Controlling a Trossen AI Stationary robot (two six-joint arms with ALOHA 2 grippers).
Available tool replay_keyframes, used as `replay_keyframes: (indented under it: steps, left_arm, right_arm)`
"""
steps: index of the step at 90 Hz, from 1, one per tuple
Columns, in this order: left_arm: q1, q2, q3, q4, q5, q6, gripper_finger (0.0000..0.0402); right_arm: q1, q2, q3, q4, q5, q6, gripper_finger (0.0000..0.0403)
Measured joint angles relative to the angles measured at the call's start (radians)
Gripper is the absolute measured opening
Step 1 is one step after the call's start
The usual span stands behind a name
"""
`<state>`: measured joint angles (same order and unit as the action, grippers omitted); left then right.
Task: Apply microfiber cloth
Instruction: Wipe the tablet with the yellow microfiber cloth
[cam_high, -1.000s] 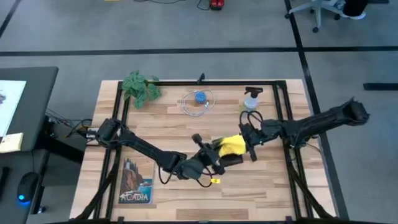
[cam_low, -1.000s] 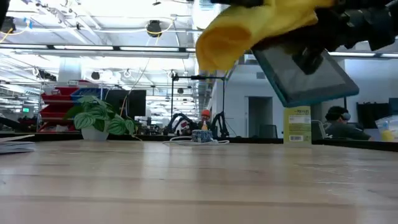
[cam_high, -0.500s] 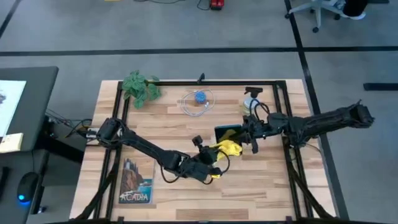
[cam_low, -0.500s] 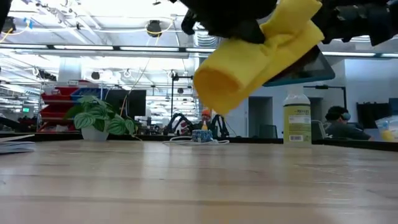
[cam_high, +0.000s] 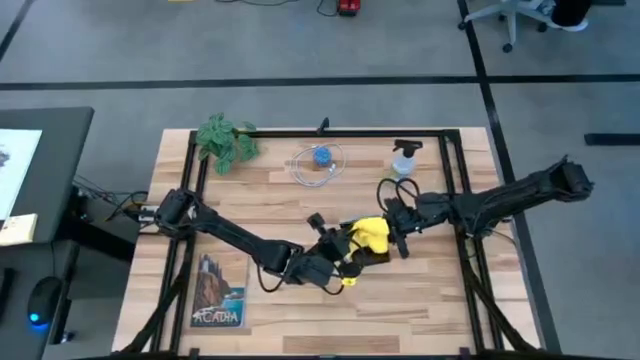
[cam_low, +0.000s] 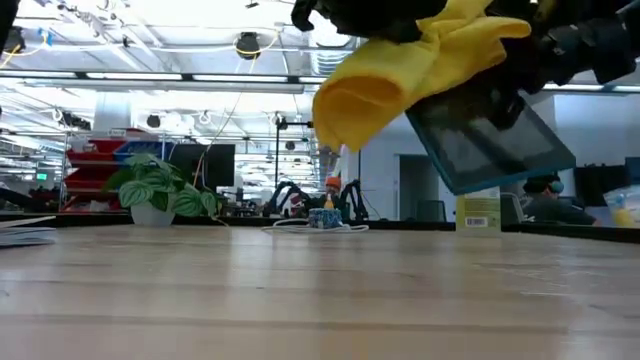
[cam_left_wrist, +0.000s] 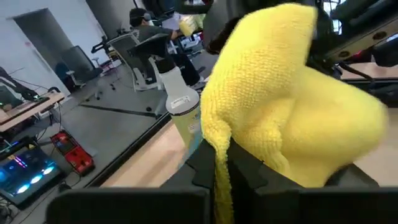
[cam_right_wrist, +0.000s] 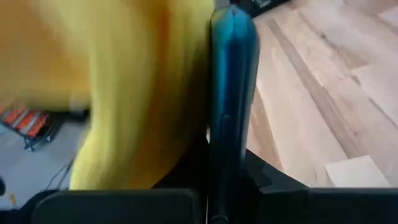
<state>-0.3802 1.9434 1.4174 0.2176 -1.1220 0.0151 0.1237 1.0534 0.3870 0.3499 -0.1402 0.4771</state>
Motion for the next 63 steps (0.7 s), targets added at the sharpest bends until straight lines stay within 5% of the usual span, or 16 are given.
replay_keyframes:
  steps: [11, 31, 63]
  left_arm:
    - [-0.028, -0.081, 0.001, -0.073, -0.005, -0.016, 0.0]
    - [-0.071, -0.189, 0.002, -0.31, -0.003, -0.133, 0.0]
    - [-0.091, -0.192, 0.0, -0.502, -0.018, -0.309, 0.0]
  right_arm:
    - [-0.047, 0.014, -0.001, -0.028, -0.082, -0.006, 0.0021]
    - [-0.093, 0.121, 0.0, 0.011, -0.059, 0.033, 0.0021]
    - [-0.047, 0.56, 0.001, 0.612, 0.002, 0.25, 0.0021]
